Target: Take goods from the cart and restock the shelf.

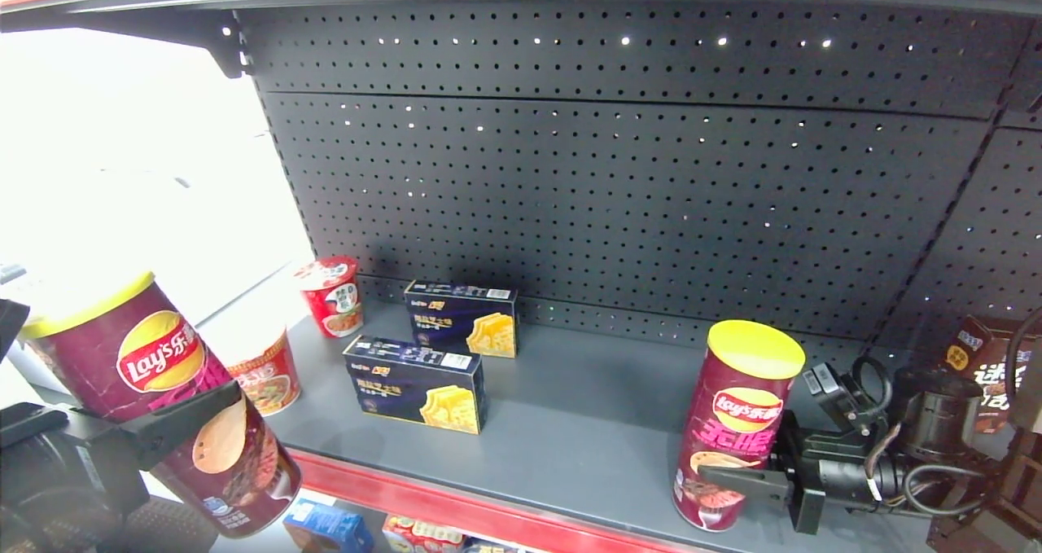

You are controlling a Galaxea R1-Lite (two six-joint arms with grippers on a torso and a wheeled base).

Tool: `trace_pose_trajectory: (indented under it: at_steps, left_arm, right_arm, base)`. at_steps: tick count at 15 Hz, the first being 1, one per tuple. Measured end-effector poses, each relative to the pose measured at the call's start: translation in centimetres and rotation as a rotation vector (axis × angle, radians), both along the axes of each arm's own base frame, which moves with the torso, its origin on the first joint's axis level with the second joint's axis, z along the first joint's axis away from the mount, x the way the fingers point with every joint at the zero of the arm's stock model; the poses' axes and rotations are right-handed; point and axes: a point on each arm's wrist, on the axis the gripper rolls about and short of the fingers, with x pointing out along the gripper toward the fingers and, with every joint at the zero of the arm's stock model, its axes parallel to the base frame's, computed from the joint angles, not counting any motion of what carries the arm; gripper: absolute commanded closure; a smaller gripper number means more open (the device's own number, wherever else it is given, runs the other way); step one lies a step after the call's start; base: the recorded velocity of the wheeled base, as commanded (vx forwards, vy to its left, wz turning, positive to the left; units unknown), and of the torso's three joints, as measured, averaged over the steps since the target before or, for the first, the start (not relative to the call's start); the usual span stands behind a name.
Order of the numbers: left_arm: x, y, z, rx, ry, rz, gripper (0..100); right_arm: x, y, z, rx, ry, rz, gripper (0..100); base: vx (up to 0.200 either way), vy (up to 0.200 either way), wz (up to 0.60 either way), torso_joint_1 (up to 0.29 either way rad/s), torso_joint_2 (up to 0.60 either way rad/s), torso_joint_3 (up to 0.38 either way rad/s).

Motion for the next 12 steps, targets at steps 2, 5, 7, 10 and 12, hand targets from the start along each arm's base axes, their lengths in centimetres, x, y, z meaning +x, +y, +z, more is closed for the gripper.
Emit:
trace_pose_trajectory:
  at_steps: [2, 5, 7, 10, 12]
  left_arm:
    - [-0.01, 0.0, -0.02, 0.0, 0.0, 0.0, 100]
    - [-0.01, 0.01, -0.04, 0.0, 0.001, 0.001, 100]
    - [-0.01, 0.01, -0.05, 0.0, 0.001, 0.0, 100]
    - [-0.03, 0.01, -0.1, 0.0, 0.003, 0.001, 100]
    - [-0.03, 0.0, -0.09, 0.0, 0.003, 0.0, 100]
  right_arm:
    - [0.08, -0.01, -0.17, -0.001, 0.003, -0.002, 100]
    - [0.13, -0.04, -0.33, -0.003, 0.01, -0.005, 0]
    - [0.12, -0.03, -0.33, -0.003, 0.011, -0.004, 0]
    - [0.02, -0.05, 0.02, 0.0, -0.001, -0.003, 0]
    - [-0.08, -0.12, 0.5, 0.003, -0.018, -0.005, 0]
  base:
    - [0.0, 0.0, 0.0, 0.0, 0.0, 0.0]
    - [0.0, 0.0, 0.0, 0.0, 0.0, 0.0]
    - [0.0, 0.0, 0.0, 0.0, 0.0, 0.0]
    - [0.0, 0.0, 0.0, 0.0, 0.0, 0.0]
    - [0.0, 0.0, 0.0, 0.0, 0.0, 0.0]
